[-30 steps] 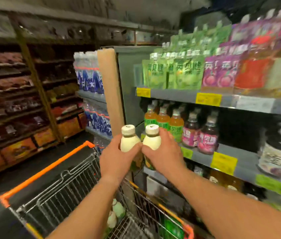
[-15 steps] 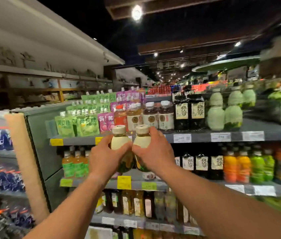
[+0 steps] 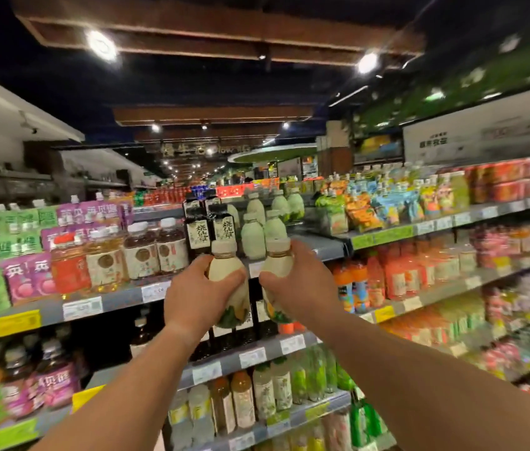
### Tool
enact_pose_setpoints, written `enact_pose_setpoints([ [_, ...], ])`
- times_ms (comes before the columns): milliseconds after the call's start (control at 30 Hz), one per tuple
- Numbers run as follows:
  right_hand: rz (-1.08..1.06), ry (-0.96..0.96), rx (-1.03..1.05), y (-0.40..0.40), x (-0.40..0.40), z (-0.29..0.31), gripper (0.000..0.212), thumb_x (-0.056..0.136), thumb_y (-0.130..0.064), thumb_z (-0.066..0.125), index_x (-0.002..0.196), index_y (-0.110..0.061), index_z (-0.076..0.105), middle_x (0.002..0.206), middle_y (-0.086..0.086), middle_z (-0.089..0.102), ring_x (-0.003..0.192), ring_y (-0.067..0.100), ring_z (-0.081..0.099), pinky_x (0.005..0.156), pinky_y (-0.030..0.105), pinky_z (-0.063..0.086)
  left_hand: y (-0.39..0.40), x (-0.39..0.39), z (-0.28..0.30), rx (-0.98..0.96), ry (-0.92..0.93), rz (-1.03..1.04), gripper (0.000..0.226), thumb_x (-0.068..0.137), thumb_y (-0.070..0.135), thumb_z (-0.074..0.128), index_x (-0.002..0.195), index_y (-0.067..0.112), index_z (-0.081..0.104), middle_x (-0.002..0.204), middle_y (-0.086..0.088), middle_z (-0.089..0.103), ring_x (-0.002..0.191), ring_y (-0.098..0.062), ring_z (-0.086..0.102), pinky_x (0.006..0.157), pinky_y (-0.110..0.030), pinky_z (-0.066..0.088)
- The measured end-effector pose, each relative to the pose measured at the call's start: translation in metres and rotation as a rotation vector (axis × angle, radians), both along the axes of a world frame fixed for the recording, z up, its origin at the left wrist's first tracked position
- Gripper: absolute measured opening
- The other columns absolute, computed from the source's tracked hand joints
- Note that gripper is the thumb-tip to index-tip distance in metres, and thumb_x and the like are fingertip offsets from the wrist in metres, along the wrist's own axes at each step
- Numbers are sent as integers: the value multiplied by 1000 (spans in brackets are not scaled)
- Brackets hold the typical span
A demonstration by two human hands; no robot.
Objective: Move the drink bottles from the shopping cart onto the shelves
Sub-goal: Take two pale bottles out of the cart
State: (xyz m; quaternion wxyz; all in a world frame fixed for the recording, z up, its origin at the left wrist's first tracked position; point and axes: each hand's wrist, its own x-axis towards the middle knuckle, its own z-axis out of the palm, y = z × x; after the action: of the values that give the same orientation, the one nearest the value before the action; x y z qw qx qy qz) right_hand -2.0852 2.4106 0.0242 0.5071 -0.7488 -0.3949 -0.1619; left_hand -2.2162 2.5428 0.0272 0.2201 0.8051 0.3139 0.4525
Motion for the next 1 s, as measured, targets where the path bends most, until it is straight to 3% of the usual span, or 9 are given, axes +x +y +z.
enact_pose_setpoints([
  [100, -34, 18, 39, -15, 20, 2, 50, 61, -61, 62, 104, -46, 42, 98, -17, 56, 85, 10, 55, 71, 30, 47, -14, 22, 2, -1, 17, -59, 67, 60, 84, 60, 111, 41, 57, 82, 26, 59, 77, -4, 62, 68, -33, 59],
  [233, -28, -12, 59, -27, 49, -1, 48, 62, -61, 62, 104, -47, 43, 96, -19, 54, 83, 7, 54, 62, 25, 39, -25, 56, 3, -19, 12, -127, 71, 52, 93, 58, 102, 42, 60, 83, 24, 67, 75, 0, 65, 60, -27, 56],
  [400, -12, -12, 79, -29, 99, -2, 51, 56, -70, 55, 99, -46, 43, 91, -20, 53, 82, 8, 56, 64, 30, 45, -31, 110, 1, -2, 44, -127, 59, 62, 81, 62, 106, 41, 61, 89, 20, 68, 81, -5, 66, 69, -33, 58],
  [500, 6, -21, 55, -27, 142, -1, 59, 55, -74, 52, 104, -42, 45, 98, -15, 56, 87, 12, 58, 71, 36, 52, -38, 150, 3, 3, 35, -82, 47, 61, 81, 60, 92, 46, 52, 81, 25, 59, 75, 1, 59, 61, -29, 52],
  [567, 15, -51, 41, -25, 175, 1, 58, 57, -74, 53, 102, -39, 45, 97, -14, 55, 86, 13, 58, 68, 36, 51, -43, 178, 6, 4, 27, -49, 39, 62, 80, 60, 79, 48, 47, 77, 28, 53, 73, 7, 52, 56, -22, 43],
  [667, 37, -113, 3, -20, 222, 8, 52, 59, -73, 52, 96, -38, 42, 88, -15, 51, 77, 13, 54, 57, 31, 40, -42, 220, 12, -5, 14, -3, 43, 63, 79, 62, 85, 43, 57, 81, 22, 61, 78, -3, 59, 63, -28, 50],
  [767, 79, -115, -9, -11, 266, 15, 50, 63, -62, 59, 104, -37, 45, 97, -8, 56, 83, 16, 58, 63, 34, 47, -35, 255, 19, -50, -13, 51, 53, 61, 78, 62, 94, 36, 63, 88, 16, 66, 85, -13, 63, 77, -38, 55],
  [833, 104, -102, -9, -3, 292, 21, 48, 68, -53, 65, 109, -35, 47, 102, -7, 57, 87, 17, 58, 68, 35, 49, -30, 275, 26, -83, -15, 64, 55, 60, 79, 61, 95, 36, 62, 90, 15, 66, 86, -13, 63, 79, -40, 55],
  [1000, 213, -101, 33, 32, 339, 35, 40, 71, -45, 67, 102, -42, 42, 97, -13, 54, 81, 10, 52, 55, 23, 36, -9, 318, 38, -155, -33, 79, 55, 59, 78, 62, 98, 40, 57, 96, 18, 64, 89, -13, 63, 82, -41, 55],
])
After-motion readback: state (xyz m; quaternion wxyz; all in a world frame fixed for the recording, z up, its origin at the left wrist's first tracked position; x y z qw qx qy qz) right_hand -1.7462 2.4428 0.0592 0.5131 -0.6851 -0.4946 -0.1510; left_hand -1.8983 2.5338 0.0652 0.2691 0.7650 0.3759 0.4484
